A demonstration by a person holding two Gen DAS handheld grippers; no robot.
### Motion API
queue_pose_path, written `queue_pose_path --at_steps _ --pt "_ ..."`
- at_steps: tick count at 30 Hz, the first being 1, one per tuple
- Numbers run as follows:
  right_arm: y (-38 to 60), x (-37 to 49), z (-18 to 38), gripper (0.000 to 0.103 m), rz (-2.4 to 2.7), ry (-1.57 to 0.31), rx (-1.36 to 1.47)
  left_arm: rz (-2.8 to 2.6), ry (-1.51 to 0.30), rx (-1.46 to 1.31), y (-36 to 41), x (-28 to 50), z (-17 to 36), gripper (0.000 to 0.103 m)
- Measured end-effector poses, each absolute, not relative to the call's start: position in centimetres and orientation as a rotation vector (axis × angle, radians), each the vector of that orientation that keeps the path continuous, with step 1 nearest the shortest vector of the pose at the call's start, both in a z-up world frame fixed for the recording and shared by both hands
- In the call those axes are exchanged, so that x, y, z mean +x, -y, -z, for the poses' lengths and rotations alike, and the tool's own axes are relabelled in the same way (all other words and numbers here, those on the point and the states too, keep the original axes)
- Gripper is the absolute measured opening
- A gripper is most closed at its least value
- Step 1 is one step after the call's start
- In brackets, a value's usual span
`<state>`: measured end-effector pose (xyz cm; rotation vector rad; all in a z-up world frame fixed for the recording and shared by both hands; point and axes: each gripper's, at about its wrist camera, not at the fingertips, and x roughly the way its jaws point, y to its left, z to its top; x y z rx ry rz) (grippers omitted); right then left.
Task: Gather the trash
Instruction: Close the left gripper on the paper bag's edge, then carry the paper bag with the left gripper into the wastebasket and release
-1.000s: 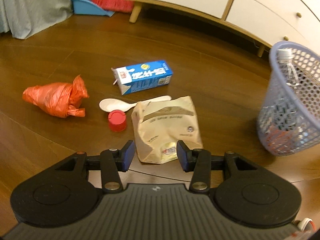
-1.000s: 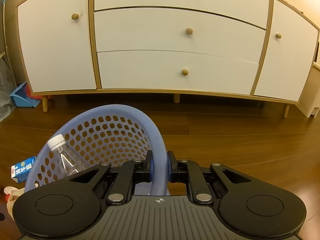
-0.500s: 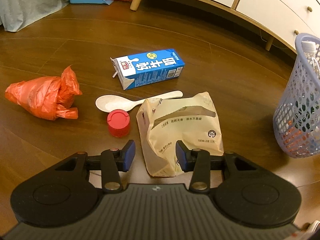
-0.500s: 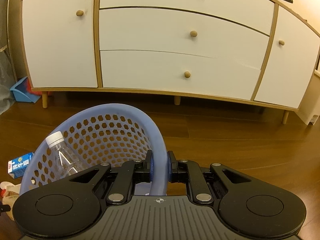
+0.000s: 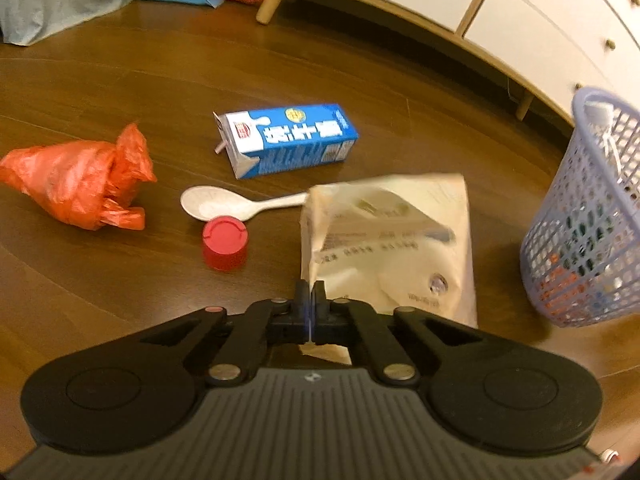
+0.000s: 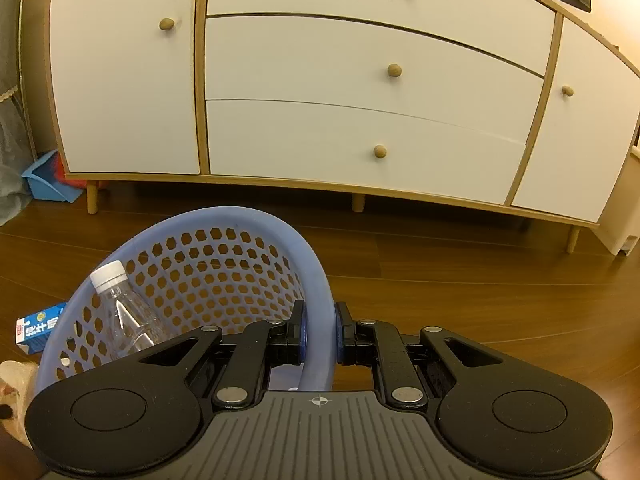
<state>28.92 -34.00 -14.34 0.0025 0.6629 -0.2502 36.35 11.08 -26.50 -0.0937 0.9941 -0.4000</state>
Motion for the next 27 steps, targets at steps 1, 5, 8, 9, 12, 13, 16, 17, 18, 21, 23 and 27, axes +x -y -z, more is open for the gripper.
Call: queue_pose_path --at_steps 1,5,8,9,12,13,16,17,18,21,23,27 --pt "34.0 28.9 14.4 0.010 0.249 -0.664 0.003 0.394 -0.986 -0.097 -11.3 36.1 26.0 0.000" --pt "34.0 28.9 14.4 0.010 0.242 -0.664 0.006 0.374 -0.954 -0.134 -12.1 35.7 24.2 0.000" --pt "34.1 28.9 14.4 0.010 0.236 -0.662 0.002 0.368 -0.925 -0.156 -12.4 35.4 22.6 0.000" --pt "34.1 28.9 14.4 0.010 0.234 -0.661 -0.001 0.371 -0.912 -0.160 -12.5 35.3 22.0 0.000" --pt "34.1 29.0 14.4 0.010 0.231 -0.660 -0.003 0.385 -0.876 -0.164 -12.1 35.0 20.2 0.000" --pt "34.1 29.1 14.4 0.010 0.230 -0.660 -0.004 0.391 -0.867 -0.166 -12.0 35.0 19.7 0.000" --pt "34.1 29.1 14.4 0.010 0.229 -0.660 -0.012 0.415 -0.829 -0.170 -11.1 34.8 18.0 0.000" --pt "34.1 29.2 14.4 0.010 0.228 -0.660 -0.013 0.425 -0.816 -0.170 -10.7 34.8 17.3 0.000" --pt "34.1 29.2 14.5 0.010 0.228 -0.661 -0.013 0.434 -0.805 -0.167 -10.3 34.7 16.8 0.000" --pt "34.2 29.3 14.5 0.010 0.227 -0.662 -0.014 0.467 -0.779 -0.171 -8.9 34.4 15.3 0.000" --pt "34.2 29.2 14.6 0.010 0.226 -0.662 -0.015 0.488 -0.768 -0.175 -8.1 34.4 14.5 0.000" --pt "34.1 29.3 14.7 0.010 0.224 -0.663 -0.015 0.551 -0.746 -0.192 -6.0 34.1 13.0 0.000"
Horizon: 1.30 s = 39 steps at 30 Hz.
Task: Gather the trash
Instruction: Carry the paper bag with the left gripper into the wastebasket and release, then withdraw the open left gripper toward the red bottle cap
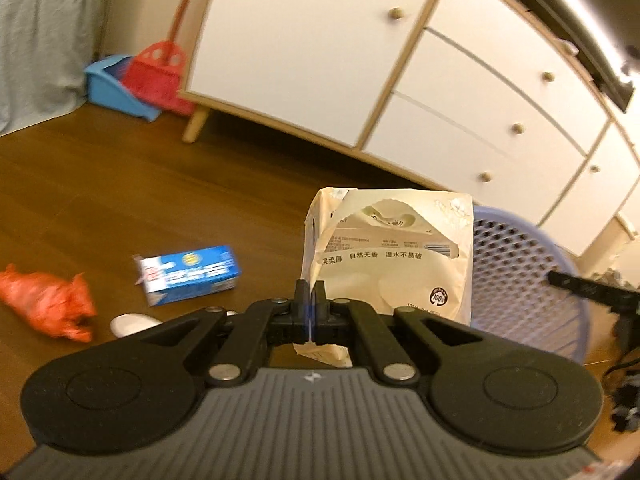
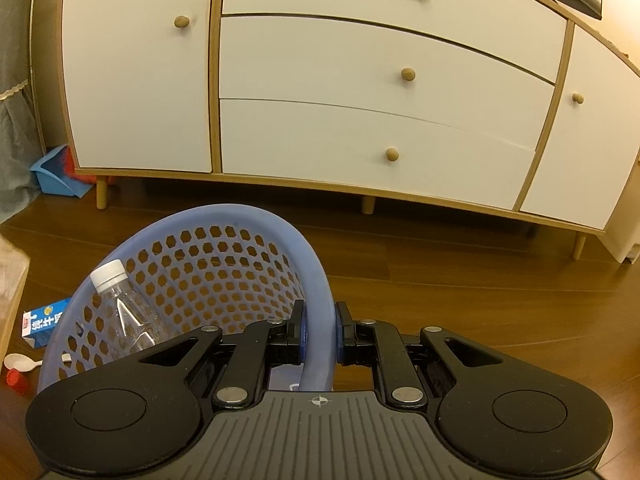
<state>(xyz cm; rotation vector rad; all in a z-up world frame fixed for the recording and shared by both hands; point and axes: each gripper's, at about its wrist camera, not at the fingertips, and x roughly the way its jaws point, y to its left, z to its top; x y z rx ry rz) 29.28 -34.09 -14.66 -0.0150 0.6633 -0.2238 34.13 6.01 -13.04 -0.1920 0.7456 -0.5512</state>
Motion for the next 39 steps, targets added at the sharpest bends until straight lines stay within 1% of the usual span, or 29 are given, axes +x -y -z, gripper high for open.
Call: queue_pose_path --at_steps 9,20,21,23,25,26,29,39 --pt "34.1 29.3 14.6 0.010 0.223 -0.662 -0.018 0.644 -0.731 -0.191 -1.9 33.5 11.8 0.000" --pt "34.1 29.3 14.6 0.010 0.223 -0.660 -0.020 0.714 -0.762 -0.212 1.3 33.3 11.8 0.000" --pt "34.1 29.3 14.6 0.010 0.222 -0.660 -0.021 0.722 -0.774 -0.215 1.7 33.3 12.0 0.004" --pt "34.1 29.3 14.6 0.010 0.222 -0.659 -0.024 0.734 -0.790 -0.217 2.3 33.2 12.2 0.017" --pt "34.1 29.3 14.6 0.010 0.223 -0.658 -0.026 0.742 -0.796 -0.216 2.6 33.1 12.4 0.026" --pt "34.1 29.3 14.6 0.010 0.223 -0.659 -0.026 0.743 -0.797 -0.216 2.6 33.0 12.5 0.029" --pt "34.1 29.3 14.7 0.010 0.226 -0.659 -0.025 0.734 -0.801 -0.226 2.0 33.0 12.7 0.031" --pt "34.1 29.2 14.7 0.010 0.225 -0.662 -0.024 0.658 -0.802 -0.236 -2.4 33.1 13.1 0.032"
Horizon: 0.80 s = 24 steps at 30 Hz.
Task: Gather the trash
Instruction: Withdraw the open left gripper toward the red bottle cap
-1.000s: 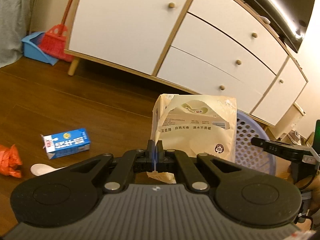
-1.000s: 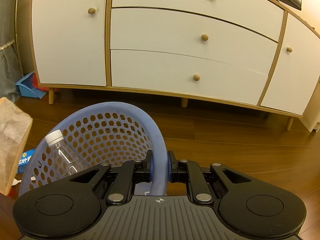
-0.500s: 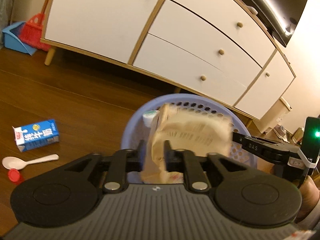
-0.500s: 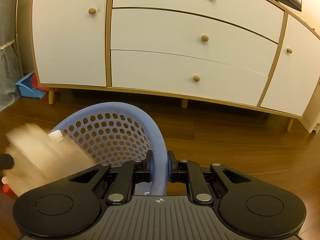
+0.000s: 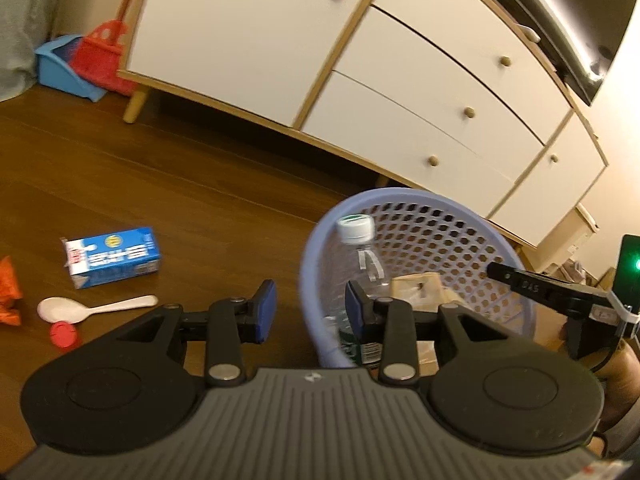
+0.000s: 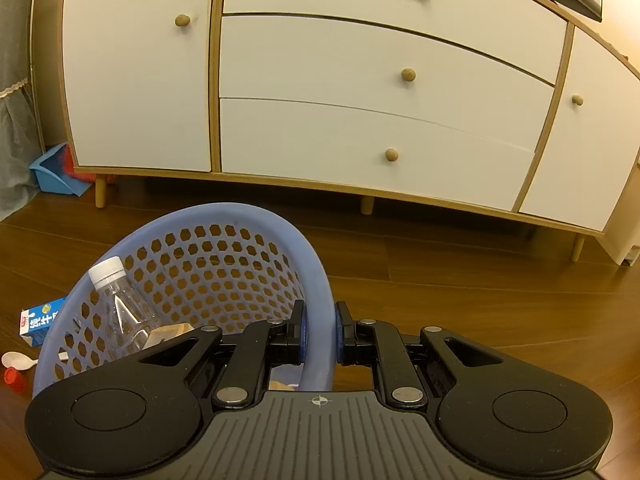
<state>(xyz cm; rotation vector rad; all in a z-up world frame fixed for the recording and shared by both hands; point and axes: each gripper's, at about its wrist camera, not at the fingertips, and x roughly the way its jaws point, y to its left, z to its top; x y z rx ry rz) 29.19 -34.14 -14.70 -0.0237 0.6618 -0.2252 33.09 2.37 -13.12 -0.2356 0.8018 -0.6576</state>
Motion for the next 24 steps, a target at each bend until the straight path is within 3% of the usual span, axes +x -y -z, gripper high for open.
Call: queue_pose_path --at_steps 24 --pt "33.3 29.2 14.4 0.010 0.226 -0.667 -0.092 0.407 -0.887 -0.171 -10.6 33.0 18.0 0.032"
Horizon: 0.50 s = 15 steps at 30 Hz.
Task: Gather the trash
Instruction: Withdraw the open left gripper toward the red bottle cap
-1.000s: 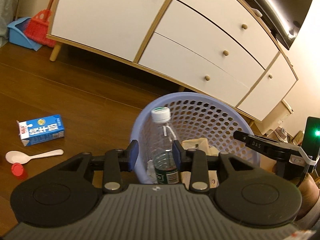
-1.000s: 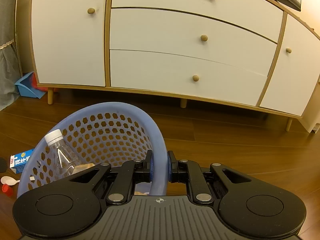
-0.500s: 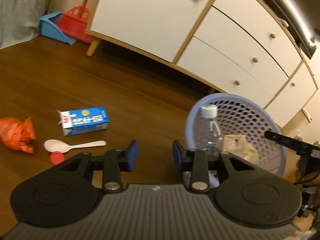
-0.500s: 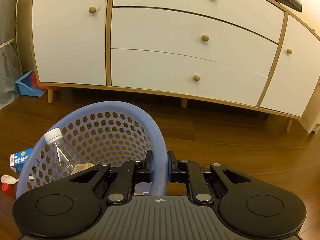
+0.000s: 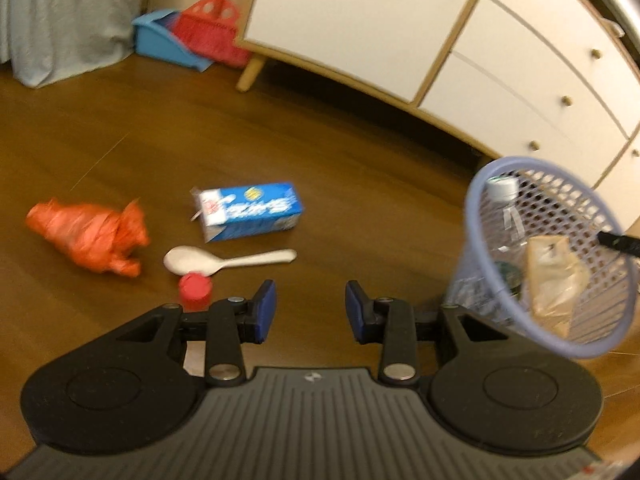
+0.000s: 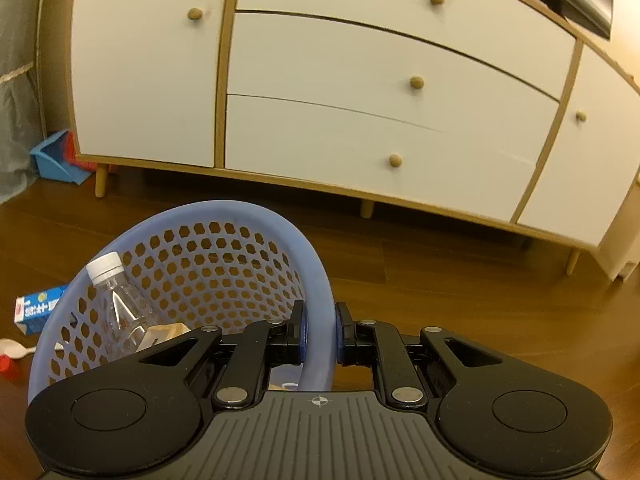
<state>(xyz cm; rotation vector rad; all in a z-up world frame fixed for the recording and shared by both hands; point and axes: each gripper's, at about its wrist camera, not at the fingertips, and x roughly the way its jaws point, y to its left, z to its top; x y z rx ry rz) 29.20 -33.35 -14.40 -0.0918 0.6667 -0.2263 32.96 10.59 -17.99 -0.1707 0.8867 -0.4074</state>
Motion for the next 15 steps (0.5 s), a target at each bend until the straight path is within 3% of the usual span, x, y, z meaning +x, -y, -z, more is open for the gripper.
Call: queue_pose_path --at_steps 15 --pt "30.0 29.4 14.4 0.010 0.221 -0.595 -0.229 0.287 -0.964 -0.086 -13.4 32.9 21.9 0.032"
